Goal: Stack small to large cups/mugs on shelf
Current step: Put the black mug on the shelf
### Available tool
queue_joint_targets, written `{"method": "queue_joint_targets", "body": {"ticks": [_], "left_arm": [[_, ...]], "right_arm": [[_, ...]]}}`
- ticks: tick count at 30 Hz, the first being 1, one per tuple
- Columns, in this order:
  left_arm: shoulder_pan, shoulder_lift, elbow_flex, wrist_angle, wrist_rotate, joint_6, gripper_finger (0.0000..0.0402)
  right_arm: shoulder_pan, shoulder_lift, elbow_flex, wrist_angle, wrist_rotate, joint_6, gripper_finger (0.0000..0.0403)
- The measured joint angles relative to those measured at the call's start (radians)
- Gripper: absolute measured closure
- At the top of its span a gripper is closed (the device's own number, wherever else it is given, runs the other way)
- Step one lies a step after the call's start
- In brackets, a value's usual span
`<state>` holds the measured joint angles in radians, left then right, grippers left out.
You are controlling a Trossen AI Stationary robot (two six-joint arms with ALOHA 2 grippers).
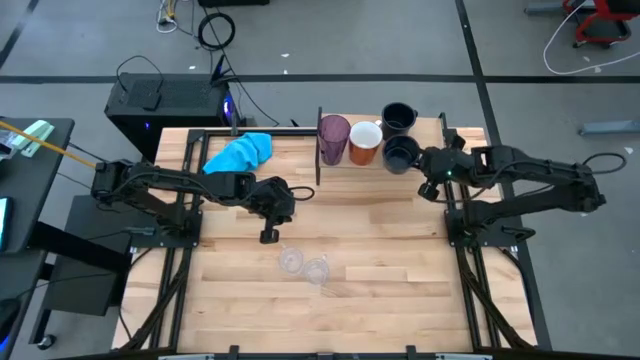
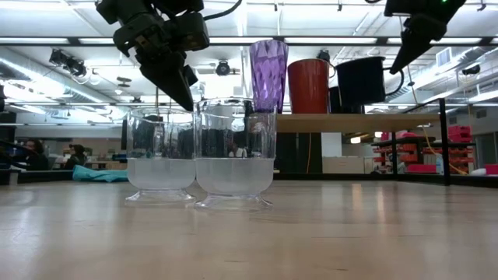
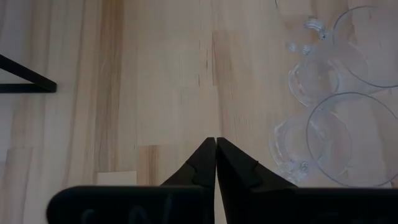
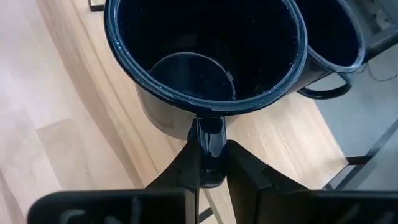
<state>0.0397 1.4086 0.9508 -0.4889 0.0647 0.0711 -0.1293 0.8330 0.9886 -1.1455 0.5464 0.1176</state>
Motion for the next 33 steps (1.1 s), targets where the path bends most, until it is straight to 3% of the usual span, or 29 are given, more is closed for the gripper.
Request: {"method": "queue_joint_targets", "body": {"ticks": [10,24,33], "left_arm": [[0.000,0.000,0.000,0.003,0.000,0.001,0.0390],[0.000,0.000,0.000,0.002,0.000,0.003,0.0390],[0.000,0.000,0.000,0.002,0.000,0.002,0.0379]], "right_arm": [[-0.136,0.000,-0.046,0.084,-0.103,-0.072,0.0346],[-0.236,0.042,-0.047,0.118,-0.103,-0.105,0.0295],[-0.271,0.097,-0.047,0.126,-0.068,-0.143,0.0290]]}}
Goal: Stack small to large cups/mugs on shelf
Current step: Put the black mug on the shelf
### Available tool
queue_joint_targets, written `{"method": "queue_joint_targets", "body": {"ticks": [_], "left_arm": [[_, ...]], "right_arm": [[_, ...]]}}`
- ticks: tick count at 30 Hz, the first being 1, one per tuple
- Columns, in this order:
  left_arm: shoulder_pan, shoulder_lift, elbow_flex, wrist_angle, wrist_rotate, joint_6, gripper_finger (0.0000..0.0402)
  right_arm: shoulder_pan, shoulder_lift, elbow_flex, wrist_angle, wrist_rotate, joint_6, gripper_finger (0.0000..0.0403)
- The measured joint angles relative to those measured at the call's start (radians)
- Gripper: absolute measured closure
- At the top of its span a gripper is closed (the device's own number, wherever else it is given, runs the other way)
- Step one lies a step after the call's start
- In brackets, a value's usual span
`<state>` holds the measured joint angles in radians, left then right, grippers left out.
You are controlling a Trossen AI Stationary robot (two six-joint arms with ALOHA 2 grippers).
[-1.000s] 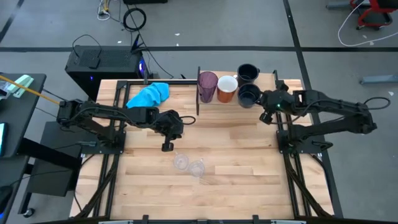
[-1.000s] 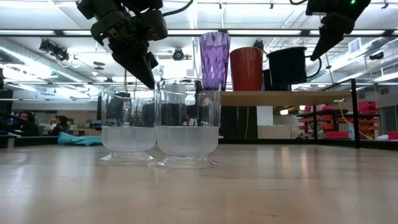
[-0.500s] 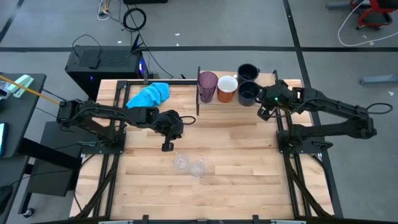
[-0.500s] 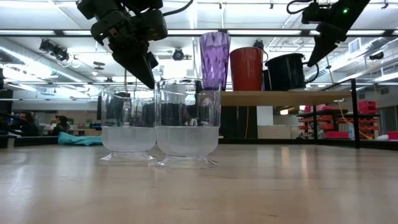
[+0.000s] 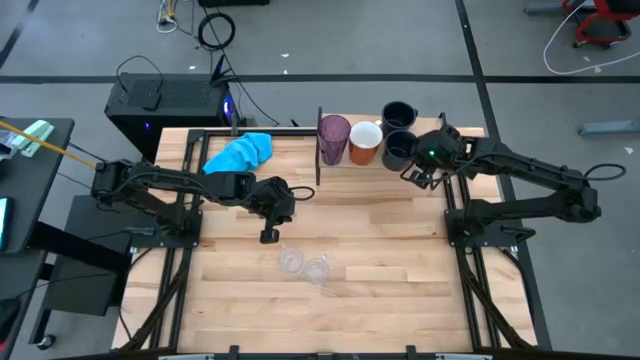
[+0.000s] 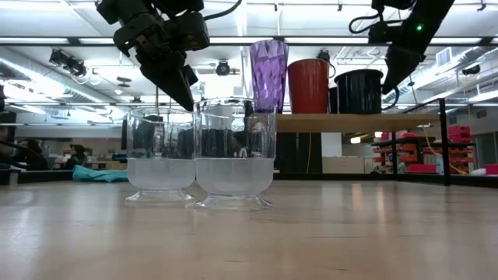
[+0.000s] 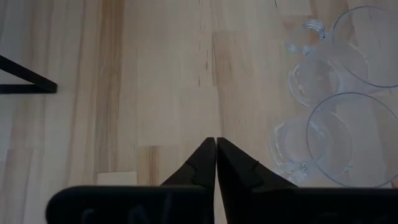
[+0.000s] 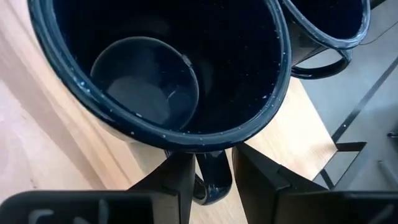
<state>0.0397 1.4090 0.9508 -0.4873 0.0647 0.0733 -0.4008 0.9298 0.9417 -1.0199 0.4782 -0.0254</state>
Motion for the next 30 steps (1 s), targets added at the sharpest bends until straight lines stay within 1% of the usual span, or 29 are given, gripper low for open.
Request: {"method": "queue_joint_targets", "body": {"ticks": [4,11,15,19,25,30], "left_arm": [[0.000,0.000,0.000,-0.003,0.000,-0.001,0.0380],[0.000,0.000,0.000,-0.006,0.000,-0.001,0.0391],[0.000,0.000,0.000,-0.009,0.000,-0.001,0.0385],[0.000,0.000,0.000,-0.009,0.000,-0.001,0.0377],[0.000,0.000,0.000,-0.009,0.000,-0.001,0.0376],[0.000,0.000,0.000,-0.011,0.000,-0.002,0.0384]], "right_arm": [[-0.012,-0.002,0.000,0.009,0.031,-0.005,0.0289],[-0.015,-0.006,0.000,0.008,0.034,-0.005,0.0288],[-0.014,-0.022,0.007,-0.002,0.033,0.001,0.0288],[-0.014,-0.038,0.034,-0.001,0.005,0.027,0.0286],[-0.014,-0.018,0.032,-0.003,0.001,0.074,0.0281],[-0.014,0.007,0.032,0.019,0.003,0.086,0.0279]]}}
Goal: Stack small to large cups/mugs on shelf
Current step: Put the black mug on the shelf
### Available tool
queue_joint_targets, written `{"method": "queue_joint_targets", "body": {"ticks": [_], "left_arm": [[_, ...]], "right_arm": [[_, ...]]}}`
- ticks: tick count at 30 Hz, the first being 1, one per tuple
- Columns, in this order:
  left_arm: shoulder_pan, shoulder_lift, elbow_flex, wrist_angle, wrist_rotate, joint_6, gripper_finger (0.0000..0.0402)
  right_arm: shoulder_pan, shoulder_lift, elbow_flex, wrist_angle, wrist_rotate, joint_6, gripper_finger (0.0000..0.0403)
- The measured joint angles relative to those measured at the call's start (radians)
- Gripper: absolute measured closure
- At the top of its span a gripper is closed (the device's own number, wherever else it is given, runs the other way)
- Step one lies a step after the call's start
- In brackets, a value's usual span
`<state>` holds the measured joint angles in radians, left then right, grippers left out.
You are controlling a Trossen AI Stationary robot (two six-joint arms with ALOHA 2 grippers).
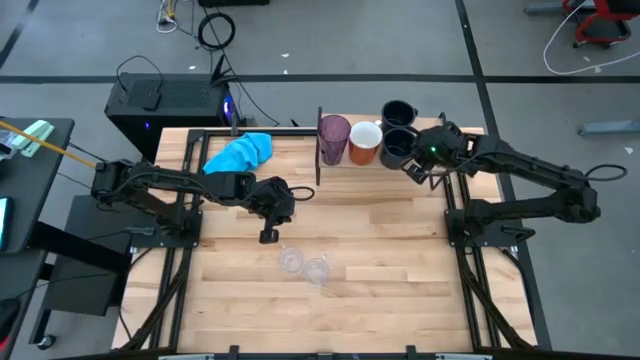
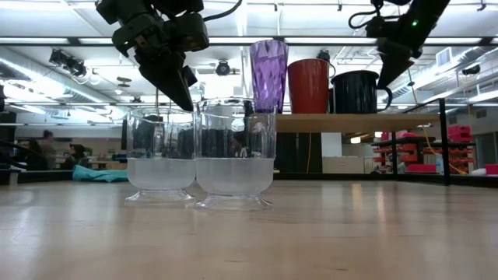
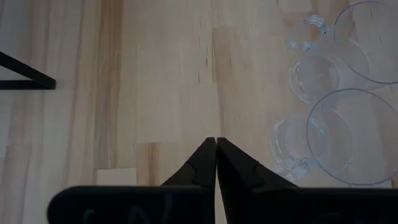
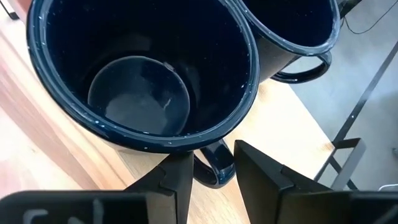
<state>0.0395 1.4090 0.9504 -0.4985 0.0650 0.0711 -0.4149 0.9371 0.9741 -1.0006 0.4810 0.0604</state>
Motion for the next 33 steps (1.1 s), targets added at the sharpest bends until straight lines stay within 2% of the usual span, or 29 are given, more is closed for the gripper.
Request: {"method": "queue_joint_targets", "body": {"ticks": [14,19,27,33], "left_arm": [[0.000,0.000,0.000,-0.004,0.000,0.000,0.0384],[0.000,0.000,0.000,-0.012,0.000,0.000,0.0389],[0.000,0.000,0.000,-0.014,0.000,-0.001,0.0377],[0.000,0.000,0.000,-0.014,0.000,-0.002,0.0386]], "right_arm": [[0.000,0.003,-0.002,0.018,-0.005,0.000,0.0280],[0.000,0.003,0.021,-0.010,-0.039,0.000,0.0279],[0.000,0.003,0.035,-0.023,-0.045,0.026,0.0280],[0.001,0.003,0.035,-0.023,-0.053,0.044,0.0280]]}}
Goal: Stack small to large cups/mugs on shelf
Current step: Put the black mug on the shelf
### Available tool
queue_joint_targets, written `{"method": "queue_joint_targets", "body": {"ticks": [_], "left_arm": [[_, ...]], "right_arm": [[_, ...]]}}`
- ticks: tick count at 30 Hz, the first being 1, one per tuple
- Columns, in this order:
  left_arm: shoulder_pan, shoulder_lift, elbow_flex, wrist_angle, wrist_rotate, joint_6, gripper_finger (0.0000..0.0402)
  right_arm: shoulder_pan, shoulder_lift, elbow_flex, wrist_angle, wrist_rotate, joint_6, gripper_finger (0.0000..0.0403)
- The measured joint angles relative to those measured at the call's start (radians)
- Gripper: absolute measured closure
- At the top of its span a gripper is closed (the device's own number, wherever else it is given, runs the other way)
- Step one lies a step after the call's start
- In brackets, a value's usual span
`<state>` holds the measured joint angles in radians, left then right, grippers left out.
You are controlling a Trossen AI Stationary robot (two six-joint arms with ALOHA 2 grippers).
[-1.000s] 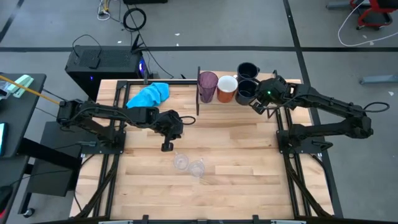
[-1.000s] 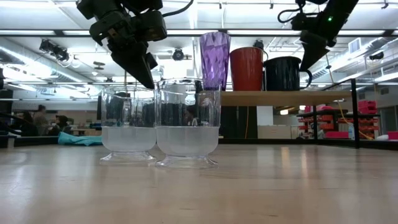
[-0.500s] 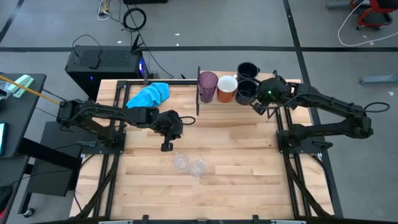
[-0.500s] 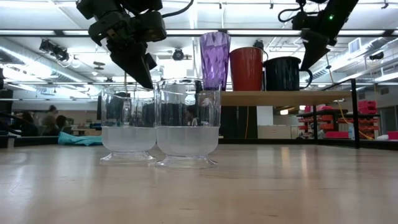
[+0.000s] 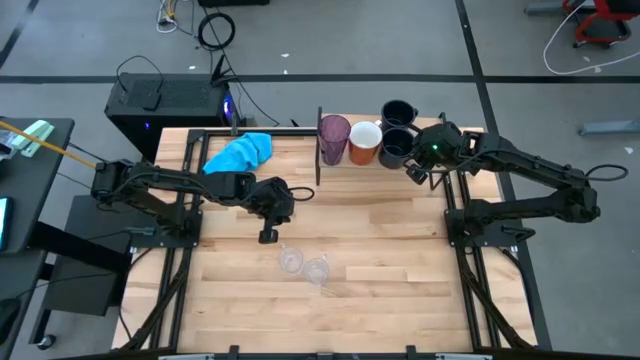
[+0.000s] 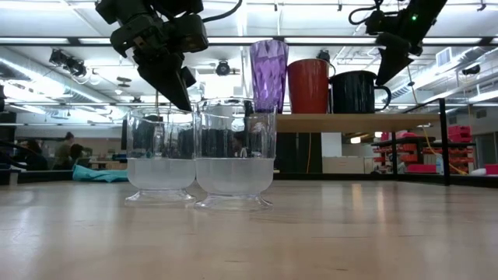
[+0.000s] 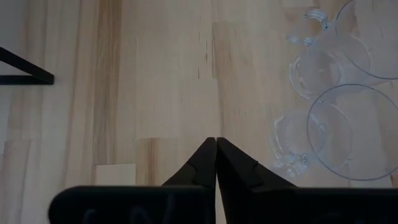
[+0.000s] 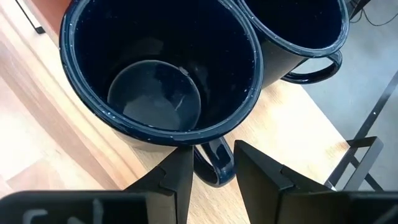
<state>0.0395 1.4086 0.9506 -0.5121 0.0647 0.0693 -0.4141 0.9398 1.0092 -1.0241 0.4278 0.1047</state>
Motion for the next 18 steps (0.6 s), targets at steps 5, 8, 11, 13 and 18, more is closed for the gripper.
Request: {"method": "queue_joint_targets", "body": {"ticks": [5,8,11,13,18], "left_arm": [[0.000,0.000,0.000,0.000,0.000,-0.001,0.0386],[0.000,0.000,0.000,-0.003,0.000,0.000,0.0381],[0.000,0.000,0.000,-0.005,0.000,0.000,0.0378],[0.000,-0.001,0.000,-0.007,0.000,0.001,0.0377],[0.000,-0.018,0.000,-0.006,0.000,0.003,0.0382]], "right_arm": [[0.000,0.000,0.000,0.000,-0.022,-0.001,0.0280],[0.000,0.000,0.000,-0.013,-0.026,-0.004,0.0280],[0.000,0.000,0.019,-0.072,-0.031,-0.008,0.0280],[0.000,0.000,0.040,-0.081,-0.046,-0.003,0.0280],[0.000,0.000,0.062,-0.076,-0.056,-0.007,0.0280]]}}
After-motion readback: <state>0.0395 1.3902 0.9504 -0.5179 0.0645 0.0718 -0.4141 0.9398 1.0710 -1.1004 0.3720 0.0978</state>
